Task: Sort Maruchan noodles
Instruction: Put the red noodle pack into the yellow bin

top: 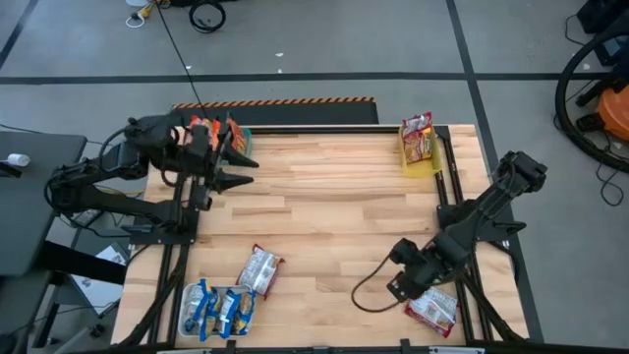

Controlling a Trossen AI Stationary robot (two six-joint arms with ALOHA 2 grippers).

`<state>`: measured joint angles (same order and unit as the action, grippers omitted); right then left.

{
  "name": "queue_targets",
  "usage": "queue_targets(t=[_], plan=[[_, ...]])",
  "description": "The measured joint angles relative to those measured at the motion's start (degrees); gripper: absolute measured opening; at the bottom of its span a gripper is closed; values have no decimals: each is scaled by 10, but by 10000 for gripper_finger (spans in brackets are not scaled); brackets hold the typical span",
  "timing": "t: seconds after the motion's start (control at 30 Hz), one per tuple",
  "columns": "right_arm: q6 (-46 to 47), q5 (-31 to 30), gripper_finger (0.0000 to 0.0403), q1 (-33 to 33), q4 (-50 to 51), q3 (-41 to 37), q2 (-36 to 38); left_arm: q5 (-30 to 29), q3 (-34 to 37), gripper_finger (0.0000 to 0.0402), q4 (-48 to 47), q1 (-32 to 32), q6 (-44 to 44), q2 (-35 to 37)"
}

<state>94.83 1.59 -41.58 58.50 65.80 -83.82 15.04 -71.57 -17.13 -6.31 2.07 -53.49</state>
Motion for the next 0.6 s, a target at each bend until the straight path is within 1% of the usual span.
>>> queue_targets(t=[0.1,0.23,0.33,0.43,0.6], plan=[[35,-12,168,-36,-1,0,5,-6,0,156,-88,0,-28,0],[44,-18,168,-74,-27,0,1,-69,0,156,-231,0,-40,-1],[59,-4,168,-86,-37,0,-10,-110,0,156,-317,0,-39,-2],[60,10,168,-87,-32,-2,-26,-116,0,156,-352,0,-39,-1],[-9,7,168,-87,-45,-3,-78,-116,0,156,-354,0,-38,-1]])
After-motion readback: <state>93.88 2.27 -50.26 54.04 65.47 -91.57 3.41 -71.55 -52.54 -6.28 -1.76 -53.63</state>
